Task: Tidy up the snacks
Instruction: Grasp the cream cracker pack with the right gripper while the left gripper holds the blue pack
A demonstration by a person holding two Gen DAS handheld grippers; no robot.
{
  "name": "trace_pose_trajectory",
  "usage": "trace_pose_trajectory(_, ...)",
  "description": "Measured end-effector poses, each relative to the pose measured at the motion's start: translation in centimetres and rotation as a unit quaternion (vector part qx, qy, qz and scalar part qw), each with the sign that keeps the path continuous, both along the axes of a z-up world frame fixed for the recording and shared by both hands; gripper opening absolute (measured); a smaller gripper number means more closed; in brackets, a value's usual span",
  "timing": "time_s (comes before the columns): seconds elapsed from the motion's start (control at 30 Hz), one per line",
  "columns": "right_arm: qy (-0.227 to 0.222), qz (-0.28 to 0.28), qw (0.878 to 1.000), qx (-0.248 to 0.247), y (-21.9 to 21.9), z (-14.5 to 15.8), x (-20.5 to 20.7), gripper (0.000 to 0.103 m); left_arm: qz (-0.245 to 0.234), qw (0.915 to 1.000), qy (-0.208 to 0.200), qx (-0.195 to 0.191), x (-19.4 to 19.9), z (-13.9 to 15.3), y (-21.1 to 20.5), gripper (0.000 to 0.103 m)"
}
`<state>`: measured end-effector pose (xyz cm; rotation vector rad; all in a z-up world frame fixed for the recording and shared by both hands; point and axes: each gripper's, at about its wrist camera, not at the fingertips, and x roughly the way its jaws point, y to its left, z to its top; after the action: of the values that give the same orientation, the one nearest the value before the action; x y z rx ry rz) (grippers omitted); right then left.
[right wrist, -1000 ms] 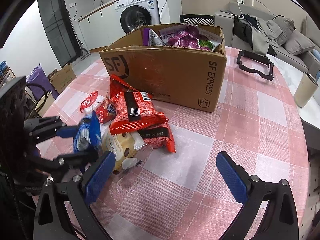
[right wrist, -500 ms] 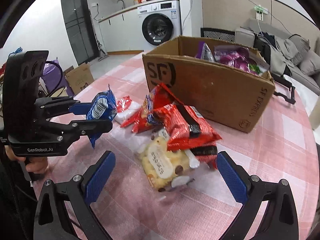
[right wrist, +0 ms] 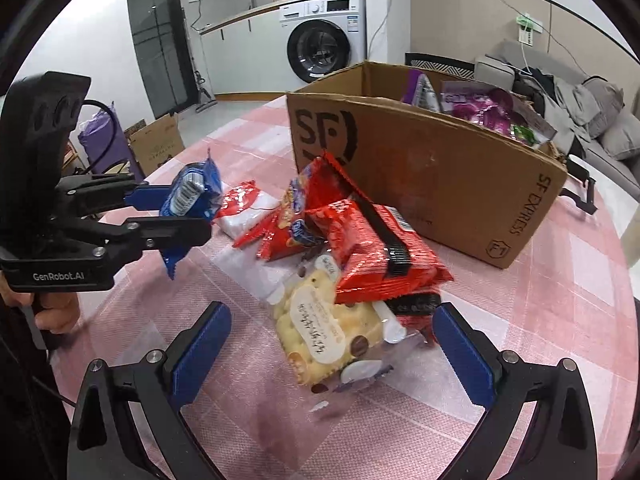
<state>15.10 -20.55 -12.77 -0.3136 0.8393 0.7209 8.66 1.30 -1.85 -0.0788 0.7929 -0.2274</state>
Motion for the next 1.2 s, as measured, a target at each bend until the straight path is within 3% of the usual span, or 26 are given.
trace_pose_trajectory(0.2,0.000,-0.001,1.000,-0.020,0.7,-0.9,-0.1,0.103,0.001,1.0000,0.003,0.001,0.2,-0.2,0.0,0.041)
trace_pose_trajectory(0.57,0.046,0.095,0.994,-0.032,2.0,-2.2,-3.0,0.103,0.002,1.0000,0.005,0.004,0.3,-0.4,-0.1,0.041)
trace_pose_trajectory(0.83,0.055,0.065,0.995,-0.042,2.4,-3.6,-2.3,0.101,0.001,1.0000,0.007,0.005,0.3,-0.6,-0.2,0.041)
trace_pose_trajectory(0.97,0.038,0.056,0.996,-0.054,2.6,-3.4,-1.8,0.082,0.001,0.9999,0.011,0.006,0.4,-0.8,-0.4,0.041)
trace_pose_trajectory(1.03,0.033,0.058,0.996,-0.061,2.6,-3.2,-1.2,0.081,0.000,0.9999,0.012,0.008,0.4,-0.9,-0.5,0.041)
trace_pose_trajectory(1.2,0.027,0.084,0.994,-0.064,3.1,-2.9,-2.3,0.062,-0.003,0.9999,0.007,0.007,0.3,-0.6,-0.6,0.041)
